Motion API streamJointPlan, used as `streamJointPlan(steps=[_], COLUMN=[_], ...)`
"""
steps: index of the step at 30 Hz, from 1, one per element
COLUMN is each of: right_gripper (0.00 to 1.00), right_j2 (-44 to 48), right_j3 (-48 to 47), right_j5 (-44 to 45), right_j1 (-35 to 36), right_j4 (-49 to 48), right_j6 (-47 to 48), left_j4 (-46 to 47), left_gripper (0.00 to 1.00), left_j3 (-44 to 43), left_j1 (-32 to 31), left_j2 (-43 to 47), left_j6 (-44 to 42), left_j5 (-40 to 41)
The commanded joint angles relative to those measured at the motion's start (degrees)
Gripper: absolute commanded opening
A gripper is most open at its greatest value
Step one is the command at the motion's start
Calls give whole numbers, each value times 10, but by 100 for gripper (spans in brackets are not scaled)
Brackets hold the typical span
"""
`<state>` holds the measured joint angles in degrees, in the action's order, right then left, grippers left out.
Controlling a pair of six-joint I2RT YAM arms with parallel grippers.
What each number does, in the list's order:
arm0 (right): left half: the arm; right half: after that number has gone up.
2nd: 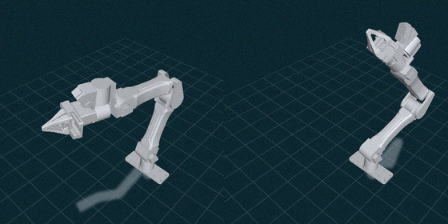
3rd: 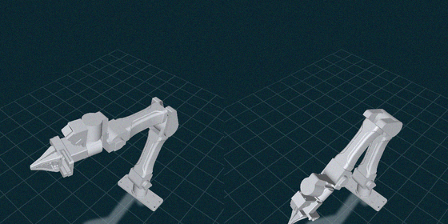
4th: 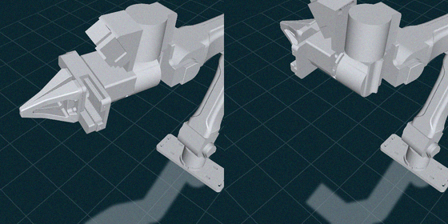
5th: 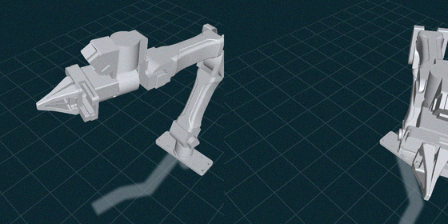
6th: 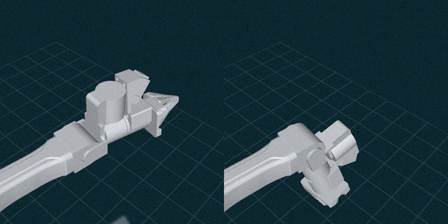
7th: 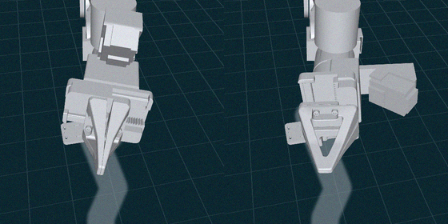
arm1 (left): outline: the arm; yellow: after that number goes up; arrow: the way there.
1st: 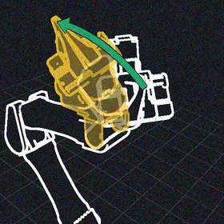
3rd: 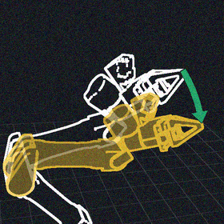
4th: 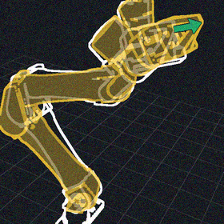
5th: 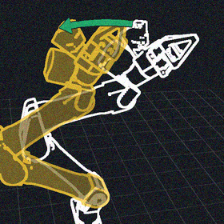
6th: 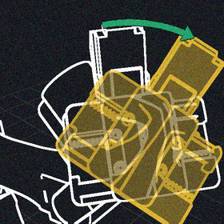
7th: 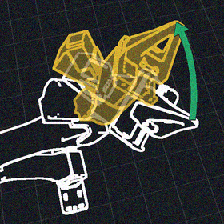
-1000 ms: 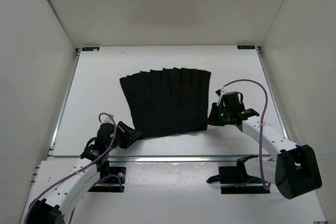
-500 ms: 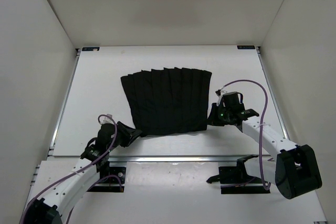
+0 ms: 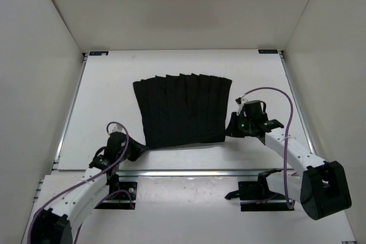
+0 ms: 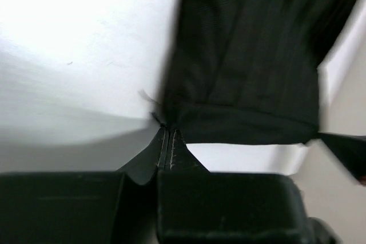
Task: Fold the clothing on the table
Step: Fold the skirt
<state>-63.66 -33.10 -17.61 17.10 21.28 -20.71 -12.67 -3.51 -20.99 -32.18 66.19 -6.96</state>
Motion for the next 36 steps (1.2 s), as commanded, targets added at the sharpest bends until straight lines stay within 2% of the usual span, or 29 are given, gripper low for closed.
streamJointPlan(steps=[1,3,6,10,14,17,22,27,32,36], right_gripper=[0,0,0,0,0,0,0,0,0,0], right_j2=[26,33,36,34,49,70,138,188,198,186], right_j3=[-20,-35,-60,-71,-76,-83,-105,-181,-257,-228], right_j5=[-6,-6,7,-3,-7,-15,-46,-37,9,-43], right_j1=[-12,-13,-14,-25,-28,-28,-56,-88,-60,-63], right_j4=[4,17,52,96,133,159,210,293,348,317], right_j6=[18,28,26,43,49,56,58,88,82,102], left_j4=[-55,-97,-146,-180,-236,-281,-393,-453,-498,-483], left_gripper=[0,0,0,0,0,0,0,0,0,0], left_j3=[-78,-154,-219,-254,-283,-322,-433,-529,-625,-610], left_j1=[11,8,0,17,-10,-3,27,18,18,18], left_j2=[-69,-124,-153,-157,-154,-127,-107,-104,-118,-128], left_j6=[-127,-186,-236,-273,-302,-317,-375,-384,-393,-396], left_j5=[-18,-24,-14,-34,-26,-36,-24,-20,-30,-39])
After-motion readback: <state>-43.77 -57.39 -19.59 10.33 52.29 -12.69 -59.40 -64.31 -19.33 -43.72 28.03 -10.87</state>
